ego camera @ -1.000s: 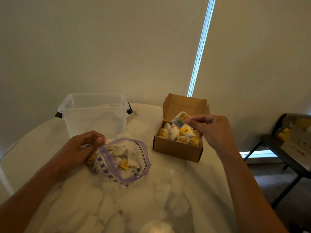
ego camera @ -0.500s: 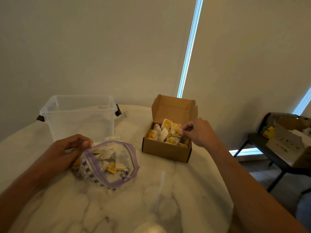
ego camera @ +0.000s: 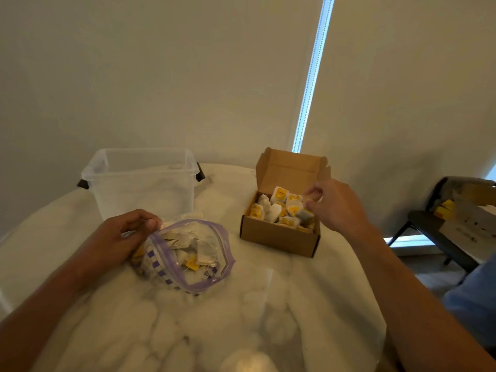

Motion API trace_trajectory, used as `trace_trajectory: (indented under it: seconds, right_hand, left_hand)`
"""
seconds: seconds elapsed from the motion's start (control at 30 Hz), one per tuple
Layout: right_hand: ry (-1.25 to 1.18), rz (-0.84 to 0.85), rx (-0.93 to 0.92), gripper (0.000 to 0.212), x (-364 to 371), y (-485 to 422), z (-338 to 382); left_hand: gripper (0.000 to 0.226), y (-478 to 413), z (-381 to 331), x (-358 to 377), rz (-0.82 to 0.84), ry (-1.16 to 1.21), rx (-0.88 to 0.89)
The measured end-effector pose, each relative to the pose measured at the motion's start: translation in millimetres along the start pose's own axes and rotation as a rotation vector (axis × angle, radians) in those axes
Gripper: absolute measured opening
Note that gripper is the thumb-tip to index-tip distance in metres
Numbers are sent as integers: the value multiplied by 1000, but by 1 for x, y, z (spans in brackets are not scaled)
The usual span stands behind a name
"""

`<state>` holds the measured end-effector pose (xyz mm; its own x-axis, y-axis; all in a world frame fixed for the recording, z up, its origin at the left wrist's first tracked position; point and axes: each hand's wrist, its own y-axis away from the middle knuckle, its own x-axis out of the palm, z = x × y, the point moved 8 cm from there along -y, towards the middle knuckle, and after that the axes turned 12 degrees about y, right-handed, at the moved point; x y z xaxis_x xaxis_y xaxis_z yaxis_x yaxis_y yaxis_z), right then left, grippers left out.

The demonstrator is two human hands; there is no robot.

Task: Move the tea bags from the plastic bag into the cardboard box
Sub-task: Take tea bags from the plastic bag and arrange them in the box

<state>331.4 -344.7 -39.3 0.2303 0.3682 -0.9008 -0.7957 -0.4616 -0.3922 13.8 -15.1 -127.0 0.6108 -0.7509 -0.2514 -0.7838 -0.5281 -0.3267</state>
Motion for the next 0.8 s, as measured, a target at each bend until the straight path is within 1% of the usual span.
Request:
trace_trajectory:
  seconds: [0.07, 0.13, 0.2, 0.3, 0.4, 0.47, 0.53, 0.6, 0.67, 0.8]
  right_hand:
    - [-53, -52, -20, 14, -8, 7, 8]
    - [-100, -80, -82, 12, -14, 16, 25]
    - [-187, -66, -153, 12, -18, 30, 48]
    - [-346, 62, -281, 10, -16, 59, 95]
    - [-380, 185, -483, 12, -9, 89, 147]
    - [-341, 271, -587, 16, 5, 107, 175]
    - [-246, 277, -670, 19, 23, 119, 198]
    - [-100, 274, -731, 23, 38, 129, 215]
    - [23, 261, -759, 28, 47, 134, 223]
    - [187, 190, -735, 37, 45, 132, 220]
  left_hand:
    - [16, 2, -2, 1, 8, 4, 8]
    - [19, 3, -3, 1, 27, 7, 16]
    - [24, 3, -4, 1, 33, 9, 25]
    - [19, 1, -3, 1, 33, 17, 34]
    - [17, -1, -3, 1, 31, 8, 26]
    - [21, 0, -4, 1, 37, 2, 32]
    - [21, 1, -5, 1, 42, -4, 37]
    - [18, 2, -5, 1, 43, -11, 35]
    - [18, 2, -6, 1, 42, -17, 29]
    - [21, 2, -3, 0, 33, -25, 17]
